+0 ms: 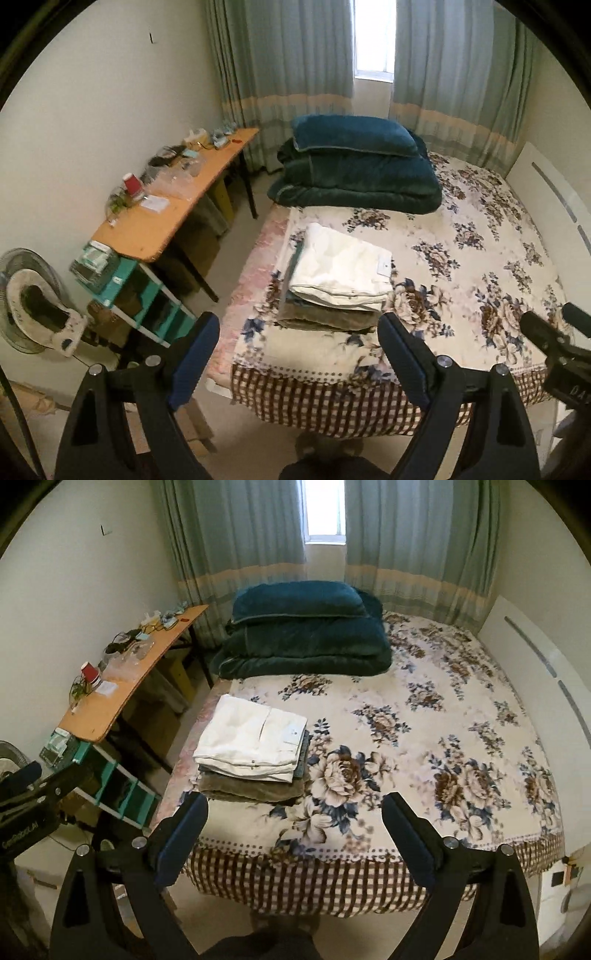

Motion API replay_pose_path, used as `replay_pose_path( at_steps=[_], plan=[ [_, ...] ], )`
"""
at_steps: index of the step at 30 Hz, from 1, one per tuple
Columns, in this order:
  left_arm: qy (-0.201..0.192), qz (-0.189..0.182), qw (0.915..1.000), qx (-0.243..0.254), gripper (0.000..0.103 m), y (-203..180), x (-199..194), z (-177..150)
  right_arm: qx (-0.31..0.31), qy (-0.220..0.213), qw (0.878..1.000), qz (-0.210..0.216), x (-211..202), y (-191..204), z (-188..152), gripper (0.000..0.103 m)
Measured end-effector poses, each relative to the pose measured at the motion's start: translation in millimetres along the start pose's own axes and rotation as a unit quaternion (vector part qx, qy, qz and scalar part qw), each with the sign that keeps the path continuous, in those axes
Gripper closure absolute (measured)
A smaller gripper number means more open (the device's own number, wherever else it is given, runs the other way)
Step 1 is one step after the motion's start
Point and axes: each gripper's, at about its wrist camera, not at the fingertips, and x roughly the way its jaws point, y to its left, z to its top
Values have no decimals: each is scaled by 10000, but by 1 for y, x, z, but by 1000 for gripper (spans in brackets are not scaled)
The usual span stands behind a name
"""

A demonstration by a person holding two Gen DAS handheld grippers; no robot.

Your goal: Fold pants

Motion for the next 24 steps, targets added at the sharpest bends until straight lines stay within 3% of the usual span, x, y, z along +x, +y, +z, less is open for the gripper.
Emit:
replay_pose_path(
  at_steps=[13, 16, 17, 18, 24],
  plan=[
    [-91, -251, 9996, 79, 15, -12, -32, -9, -110, -426, 9989, -135, -88, 1, -10, 5],
    [-96, -279, 9996, 23, 13, -10, -28, -9, -91, -419, 9989, -180, -90, -1, -10, 3],
    [-87, -308, 9995, -1, 4, -9, -26, -9, -77, -406, 9990, -191, -89, -1, -9, 3],
    [-96, -373, 9993, -26, 2, -9, -23, -8, -67, -387, 9990, -204, -87, -2, -9, 3],
    [-73, -334, 9994, 61, 1, -15, -10, -9, -28, -318, 9993, -210, -70, -1, -5, 3]
  ],
)
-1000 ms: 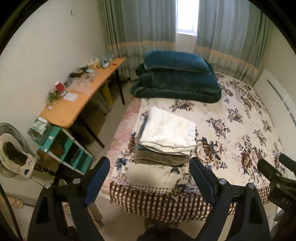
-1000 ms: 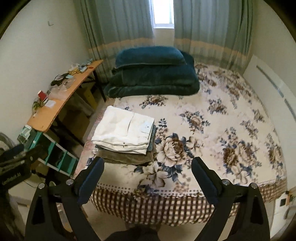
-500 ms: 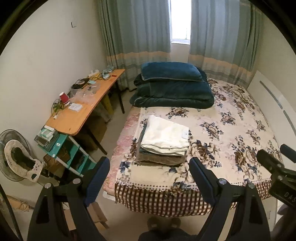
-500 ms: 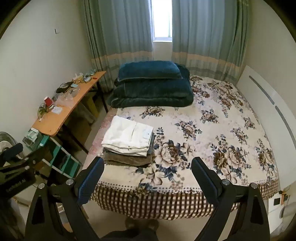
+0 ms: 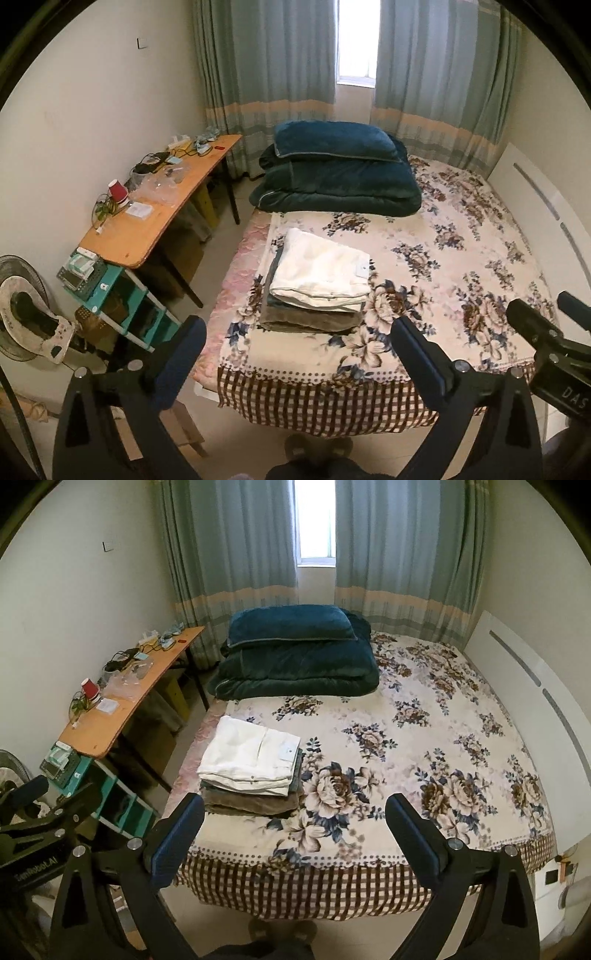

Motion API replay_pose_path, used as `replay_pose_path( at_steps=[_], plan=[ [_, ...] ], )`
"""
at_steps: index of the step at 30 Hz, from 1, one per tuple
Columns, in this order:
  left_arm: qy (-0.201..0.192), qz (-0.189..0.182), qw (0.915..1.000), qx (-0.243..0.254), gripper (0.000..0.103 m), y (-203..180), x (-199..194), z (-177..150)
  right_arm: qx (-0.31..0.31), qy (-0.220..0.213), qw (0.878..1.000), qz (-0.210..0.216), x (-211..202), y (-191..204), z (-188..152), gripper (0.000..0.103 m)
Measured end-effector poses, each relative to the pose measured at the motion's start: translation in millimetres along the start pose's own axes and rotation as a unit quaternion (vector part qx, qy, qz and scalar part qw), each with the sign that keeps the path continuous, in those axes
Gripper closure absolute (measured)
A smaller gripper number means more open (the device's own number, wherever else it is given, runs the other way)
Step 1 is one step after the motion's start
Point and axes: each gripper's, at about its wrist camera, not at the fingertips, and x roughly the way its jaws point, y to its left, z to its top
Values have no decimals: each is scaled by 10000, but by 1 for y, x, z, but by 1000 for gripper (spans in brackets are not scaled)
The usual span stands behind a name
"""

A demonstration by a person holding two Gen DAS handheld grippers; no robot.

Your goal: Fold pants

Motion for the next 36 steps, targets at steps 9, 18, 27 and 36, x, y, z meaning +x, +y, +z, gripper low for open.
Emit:
replay_pose_path(
  at_steps=[9, 18, 27, 36],
  plan=[
    [6, 73, 10000, 16, 0, 3, 2, -1, -5, 68, 9999, -101, 15, 4, -1, 2],
    [-168, 270, 9994, 101, 0, 10, -4, 5, 44, 55, 9999, -81, 21, 6, -2, 2],
    [-195, 280, 9994, 116, 0, 13, -5, 5, 80, 94, 9999, -56, 26, 9, -5, 2],
    [-214, 265, 9994, 60, 0, 17, -3, 11, 105, 92, 9999, -46, 28, 10, -10, 2]
  ],
)
